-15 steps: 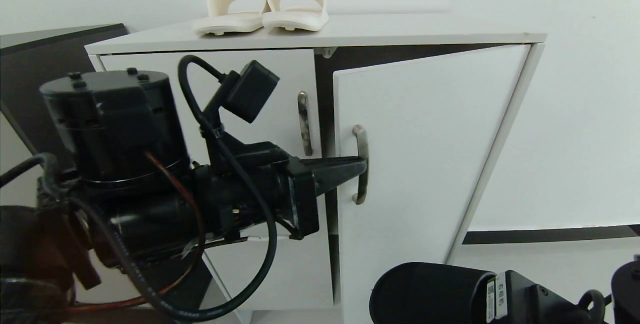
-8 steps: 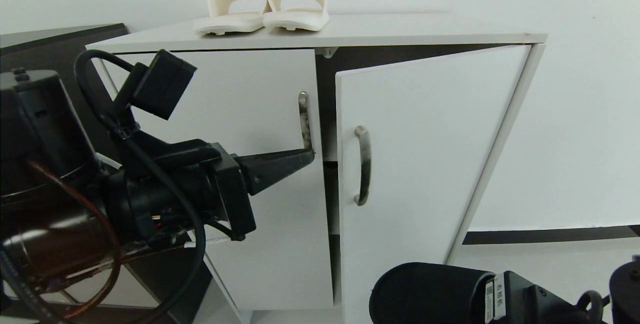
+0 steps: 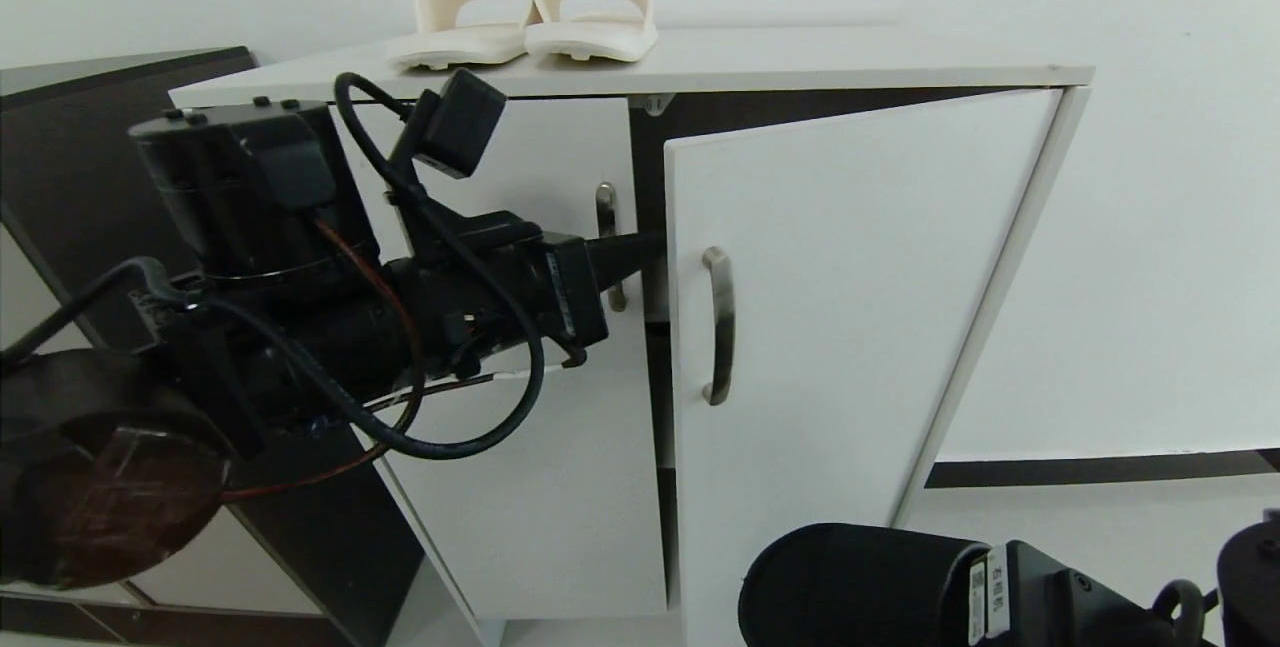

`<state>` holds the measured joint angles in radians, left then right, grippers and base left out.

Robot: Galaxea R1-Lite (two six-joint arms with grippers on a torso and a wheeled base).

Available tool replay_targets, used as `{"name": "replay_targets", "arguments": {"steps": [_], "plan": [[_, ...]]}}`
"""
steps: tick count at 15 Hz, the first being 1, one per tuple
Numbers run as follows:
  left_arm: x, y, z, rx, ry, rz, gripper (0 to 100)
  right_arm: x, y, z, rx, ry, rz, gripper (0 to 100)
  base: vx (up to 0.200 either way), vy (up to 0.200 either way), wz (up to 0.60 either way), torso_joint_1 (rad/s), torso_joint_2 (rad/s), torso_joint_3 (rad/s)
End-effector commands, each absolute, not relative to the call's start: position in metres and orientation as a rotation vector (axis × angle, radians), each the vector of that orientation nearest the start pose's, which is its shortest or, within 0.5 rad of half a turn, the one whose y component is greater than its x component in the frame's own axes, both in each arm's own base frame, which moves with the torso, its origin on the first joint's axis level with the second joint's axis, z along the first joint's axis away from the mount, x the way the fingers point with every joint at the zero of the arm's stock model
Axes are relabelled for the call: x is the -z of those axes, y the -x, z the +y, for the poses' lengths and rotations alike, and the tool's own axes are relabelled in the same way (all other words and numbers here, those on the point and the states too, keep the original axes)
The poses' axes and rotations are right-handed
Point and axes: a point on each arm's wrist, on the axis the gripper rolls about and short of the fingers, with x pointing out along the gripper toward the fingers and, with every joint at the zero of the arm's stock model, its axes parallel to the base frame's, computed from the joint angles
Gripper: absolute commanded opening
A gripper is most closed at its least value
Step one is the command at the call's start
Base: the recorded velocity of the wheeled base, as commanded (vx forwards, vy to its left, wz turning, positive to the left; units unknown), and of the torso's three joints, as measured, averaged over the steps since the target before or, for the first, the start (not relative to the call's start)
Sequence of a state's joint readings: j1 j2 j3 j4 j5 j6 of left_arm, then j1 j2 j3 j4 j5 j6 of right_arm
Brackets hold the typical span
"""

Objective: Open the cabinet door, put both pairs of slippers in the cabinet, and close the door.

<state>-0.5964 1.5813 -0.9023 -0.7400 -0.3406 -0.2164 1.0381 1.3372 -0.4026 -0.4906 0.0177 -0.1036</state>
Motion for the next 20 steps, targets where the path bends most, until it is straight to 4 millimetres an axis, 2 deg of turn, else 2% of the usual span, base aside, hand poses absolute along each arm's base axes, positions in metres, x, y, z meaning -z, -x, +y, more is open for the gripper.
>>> {"name": "replay_targets", "arguments": {"steps": [1, 5, 9, 10, 12, 13, 15, 17, 18, 19, 20], "plan": [[-0.243, -0.248, -0.177, 0.936, 0.203, 0.081, 0, -0.152, -0.095, 0.162, -1.06, 0.321, 0.353, 0, 0.0, 0.0, 0.0, 0.0, 0.0, 0.0], [-0.243, -0.247, -0.177, 0.936, 0.203, 0.081, 0, -0.15, -0.095, 0.167, -1.072, 0.331, 0.365, 0, 0.0, 0.0, 0.0, 0.0, 0.0, 0.0], [-0.24, -0.248, -0.18, 0.941, 0.203, 0.09, 0, -0.14, -0.077, 0.17, -1.156, 0.363, 0.393, 0, -0.2, 0.0, 0.0, 0.005, 0.01, 0.001], [-0.238, -0.239, -0.19, 0.983, 0.195, 0.1, 0, -0.139, -0.073, 0.169, -1.175, 0.369, 0.392, 0, -0.2, 0.0, 0.0, -0.002, 0.0, 0.002], [-0.232, -0.208, -0.223, 1.116, 0.184, 0.138, 0, -0.135, -0.057, 0.165, -1.245, 0.391, 0.389, 0, -0.2, 0.0, 0.0, 0.0, 0.0, 0.005], [-0.229, -0.201, -0.233, 1.153, 0.18, 0.151, 0, -0.134, -0.054, 0.165, -1.264, 0.397, 0.387, 0, -0.2, 0.0, 0.0, 0.007, 0.0, 0.002], [-0.225, -0.205, -0.236, 1.144, 0.18, 0.152, 0, -0.134, -0.053, 0.165, -1.262, 0.397, 0.385, 0, -0.2, 0.0, 0.0, -0.002, 0.0, 0.005], [-0.231, -0.225, -0.214, 0.99, 0.203, 0.083, 0, -0.141, -0.061, 0.169, -1.181, 0.354, 0.377, 0, -0.2, 0.0, 0.0, 0.002, 0.01, 0.005], [-0.24, -0.232, -0.197, 0.878, 0.218, 0.027, 0, -0.144, -0.069, 0.175, -1.094, 0.283, 0.414, 0, 0.0, 0.0, 0.0, 0.0, 0.0, 0.0], [-0.249, -0.23, -0.177, 0.772, 0.228, -0.012, 0, -0.15, -0.081, 0.182, -0.993, 0.207, 0.427, 0, 0.0, 0.0, 0.0, 0.0, 0.0, 0.0], [-0.26, -0.217, -0.154, 0.695, 0.241, -0.059, 0, -0.153, -0.098, 0.189, -0.863, 0.167, 0.431, 0, 0.0, 0.0, 0.0, 0.0, 0.0, 0.0]]}}
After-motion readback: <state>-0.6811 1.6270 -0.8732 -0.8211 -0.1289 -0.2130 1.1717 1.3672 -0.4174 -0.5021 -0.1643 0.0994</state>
